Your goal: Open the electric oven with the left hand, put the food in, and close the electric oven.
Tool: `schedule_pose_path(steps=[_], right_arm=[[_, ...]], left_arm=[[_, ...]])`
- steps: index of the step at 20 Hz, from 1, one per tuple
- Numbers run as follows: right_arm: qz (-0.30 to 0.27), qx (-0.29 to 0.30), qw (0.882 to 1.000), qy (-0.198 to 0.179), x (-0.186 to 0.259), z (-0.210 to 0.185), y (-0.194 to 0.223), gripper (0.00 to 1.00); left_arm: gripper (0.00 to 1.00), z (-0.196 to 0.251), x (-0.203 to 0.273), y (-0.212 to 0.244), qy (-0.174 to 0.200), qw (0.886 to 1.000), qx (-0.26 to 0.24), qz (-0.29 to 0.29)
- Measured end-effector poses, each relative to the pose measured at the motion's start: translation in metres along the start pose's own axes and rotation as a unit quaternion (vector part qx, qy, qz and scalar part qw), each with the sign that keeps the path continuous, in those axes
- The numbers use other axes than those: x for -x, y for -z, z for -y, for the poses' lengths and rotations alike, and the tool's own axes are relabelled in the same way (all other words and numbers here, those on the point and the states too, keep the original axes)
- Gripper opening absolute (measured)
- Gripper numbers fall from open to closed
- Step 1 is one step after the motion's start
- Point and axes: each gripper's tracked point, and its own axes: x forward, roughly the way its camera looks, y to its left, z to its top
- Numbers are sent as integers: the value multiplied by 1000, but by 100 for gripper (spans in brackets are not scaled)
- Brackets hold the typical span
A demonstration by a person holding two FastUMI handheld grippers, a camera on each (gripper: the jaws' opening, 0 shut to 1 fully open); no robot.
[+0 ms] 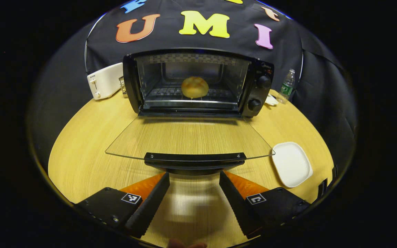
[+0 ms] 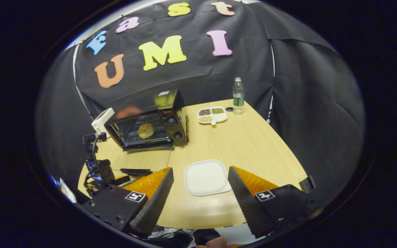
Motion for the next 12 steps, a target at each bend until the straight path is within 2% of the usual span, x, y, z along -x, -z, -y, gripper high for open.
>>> schedule_pose_path(steps=[4,7,8,9,12], right_arm=[[16,9,1000,-17,3,-13,-13,97],[38,29,998,-30,12,-21,-27,100],[48,37,998,-35,15,-24,-33,97],[58,47,996,-40,17,-26,-39,100],[88,72,992,-52,19,-31,-58,97]], left_arm=[[96,5,24,-69,1,998,-4,65],[95,8,41,-133,3,992,-11,127],[95,5,45,-151,3,989,-10,146],[95,6,50,-163,4,987,-4,160],[95,1,73,-200,1,981,8,194]])
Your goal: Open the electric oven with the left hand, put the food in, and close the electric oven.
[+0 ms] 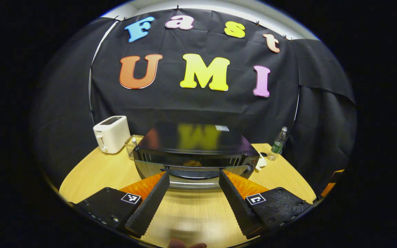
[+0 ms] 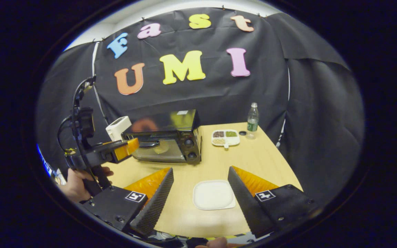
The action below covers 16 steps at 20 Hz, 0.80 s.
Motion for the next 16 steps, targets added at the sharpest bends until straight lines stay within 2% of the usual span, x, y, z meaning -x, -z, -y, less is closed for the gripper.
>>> schedule_pose_path(steps=[4,11,12,13,16], right_arm=[[39,9,999,-11,2,-8,-24,97],[113,16,993,-6,49,-38,-62,97],[123,20,992,0,59,-41,-66,96],[128,22,992,1,70,-47,-65,97],[150,25,988,-4,106,-70,-69,97]], left_arm=[[95,-2,31,-42,0,999,-4,36],[95,-13,141,-94,12,996,1,85],[84,-15,159,-96,13,996,0,88],[95,-19,179,-97,12,996,-1,91],[95,-27,234,-98,9,994,1,109]])
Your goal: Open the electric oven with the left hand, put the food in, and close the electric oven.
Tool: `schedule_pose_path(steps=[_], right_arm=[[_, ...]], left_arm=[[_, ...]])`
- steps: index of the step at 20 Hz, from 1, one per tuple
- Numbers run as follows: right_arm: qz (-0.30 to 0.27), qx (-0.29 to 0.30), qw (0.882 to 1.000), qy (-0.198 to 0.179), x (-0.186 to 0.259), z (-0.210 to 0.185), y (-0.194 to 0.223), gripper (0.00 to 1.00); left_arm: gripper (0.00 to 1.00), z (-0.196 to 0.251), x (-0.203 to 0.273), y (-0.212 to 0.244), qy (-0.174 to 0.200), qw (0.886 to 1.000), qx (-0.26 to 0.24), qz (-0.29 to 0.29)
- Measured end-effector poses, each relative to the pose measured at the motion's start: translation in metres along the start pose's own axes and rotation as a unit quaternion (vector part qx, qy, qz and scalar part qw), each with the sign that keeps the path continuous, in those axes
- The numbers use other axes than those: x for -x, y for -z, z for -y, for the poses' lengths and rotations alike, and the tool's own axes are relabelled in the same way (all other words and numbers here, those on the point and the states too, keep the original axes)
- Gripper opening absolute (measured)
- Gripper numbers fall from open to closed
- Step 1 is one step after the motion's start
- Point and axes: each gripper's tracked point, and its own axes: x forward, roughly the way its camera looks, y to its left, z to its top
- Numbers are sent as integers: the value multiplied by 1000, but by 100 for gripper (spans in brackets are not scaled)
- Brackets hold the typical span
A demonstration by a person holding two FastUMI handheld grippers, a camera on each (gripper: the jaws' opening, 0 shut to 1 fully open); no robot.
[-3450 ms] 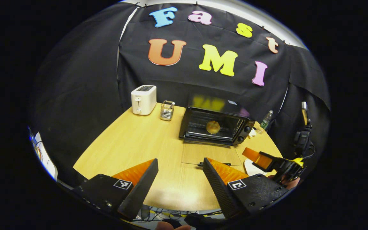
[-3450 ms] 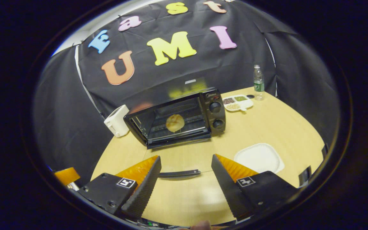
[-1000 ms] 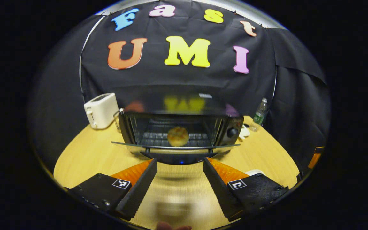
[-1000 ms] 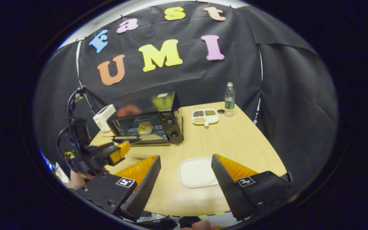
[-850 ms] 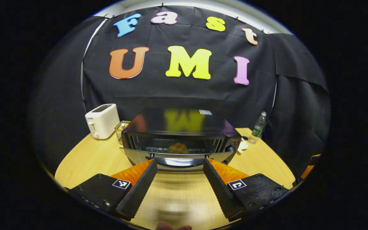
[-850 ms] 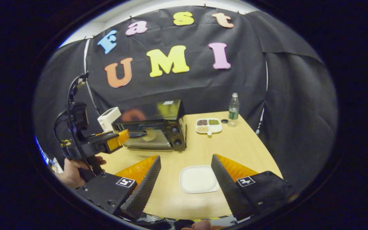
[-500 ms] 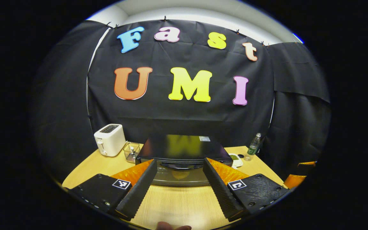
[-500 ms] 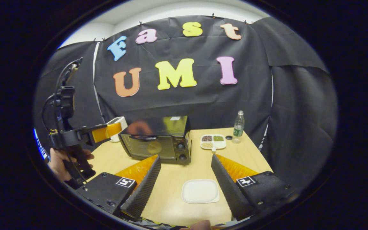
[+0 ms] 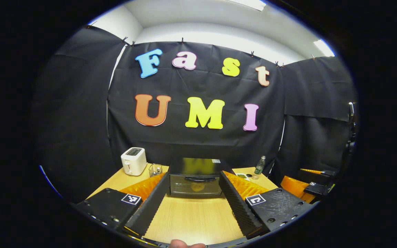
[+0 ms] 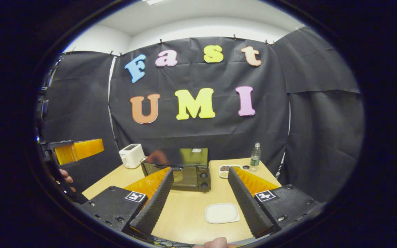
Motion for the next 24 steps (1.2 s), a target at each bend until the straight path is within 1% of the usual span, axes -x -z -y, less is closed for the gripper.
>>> schedule_pose_path(steps=[1,2,7,10,14,17,20,24], right_arm=[[6,4,1000,3,11,-4,-2,96],[9,8,1000,4,23,-9,-3,96],[21,15,1000,1,79,-38,-2,97],[25,11,1000,-5,103,-53,1,97],[33,10,999,-13,122,-64,3,97],[29,11,999,-21,128,-69,10,97],[34,15,999,-20,131,-65,11,96],[36,13,999,-21,133,-64,17,97]], left_arm=[[84,-2,19,-1,0,1000,-2,1],[95,-6,33,-3,-3,1000,-4,4],[94,-14,99,-4,-5,1000,12,17],[94,-18,127,-3,-14,1000,15,20],[94,-16,150,3,-19,999,28,22],[94,-13,159,6,-17,999,23,22],[94,-10,161,8,-14,1000,16,23],[94,-7,164,13,-12,999,21,22]])
